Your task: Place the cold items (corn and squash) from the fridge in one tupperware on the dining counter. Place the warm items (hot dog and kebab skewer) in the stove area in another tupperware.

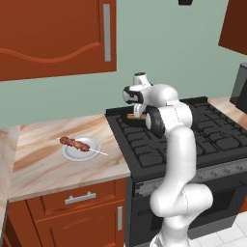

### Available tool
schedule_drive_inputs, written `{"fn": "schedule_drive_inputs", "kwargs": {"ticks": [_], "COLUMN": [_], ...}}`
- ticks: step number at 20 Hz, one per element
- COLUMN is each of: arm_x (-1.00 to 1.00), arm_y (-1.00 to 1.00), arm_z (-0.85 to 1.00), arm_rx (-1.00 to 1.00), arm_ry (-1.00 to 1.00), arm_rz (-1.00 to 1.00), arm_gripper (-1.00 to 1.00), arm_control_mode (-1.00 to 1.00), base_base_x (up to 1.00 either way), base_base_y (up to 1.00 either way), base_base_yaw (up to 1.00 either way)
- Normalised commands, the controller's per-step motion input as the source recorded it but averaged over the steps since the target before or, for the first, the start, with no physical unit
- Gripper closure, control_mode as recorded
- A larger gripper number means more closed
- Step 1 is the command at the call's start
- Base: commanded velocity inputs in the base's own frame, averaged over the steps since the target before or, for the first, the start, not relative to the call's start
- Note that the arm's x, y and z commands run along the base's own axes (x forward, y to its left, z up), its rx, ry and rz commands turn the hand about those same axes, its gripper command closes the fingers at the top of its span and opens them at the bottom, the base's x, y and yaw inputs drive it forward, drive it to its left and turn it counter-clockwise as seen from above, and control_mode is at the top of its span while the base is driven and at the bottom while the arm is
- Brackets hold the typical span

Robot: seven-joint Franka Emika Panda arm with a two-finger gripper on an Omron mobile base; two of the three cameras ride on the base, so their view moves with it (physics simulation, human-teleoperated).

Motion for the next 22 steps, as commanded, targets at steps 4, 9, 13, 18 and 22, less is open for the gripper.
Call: {"fn": "schedule_drive_inputs", "kwargs": {"ticks": [4,9,13,18,22], "arm_x": [0.29,0.46,0.42,0.27,0.01], "arm_y": [0.0,0.0,0.0,0.0,0.0], "arm_z": [-0.38,-0.23,-0.01,-0.14,-0.05], "arm_rx": [0.0,-0.01,-0.08,-0.06,0.0], "arm_ry": [-0.02,-0.01,0.0,0.0,0.01], "arm_rz": [0.05,0.08,0.05,0.07,0.09], "arm_gripper": [-1.0,-1.0,-1.0,-1.0,-1.0], "arm_control_mode": [-1.0,-1.0,-1.0,-1.0,-1.0], "base_base_x": [0.0,0.0,0.0,0.0,0.0], "base_base_y": [0.0,0.0,0.0,0.0,0.0], "base_base_yaw": [0.0,0.0,0.0,0.0,0.0]}}
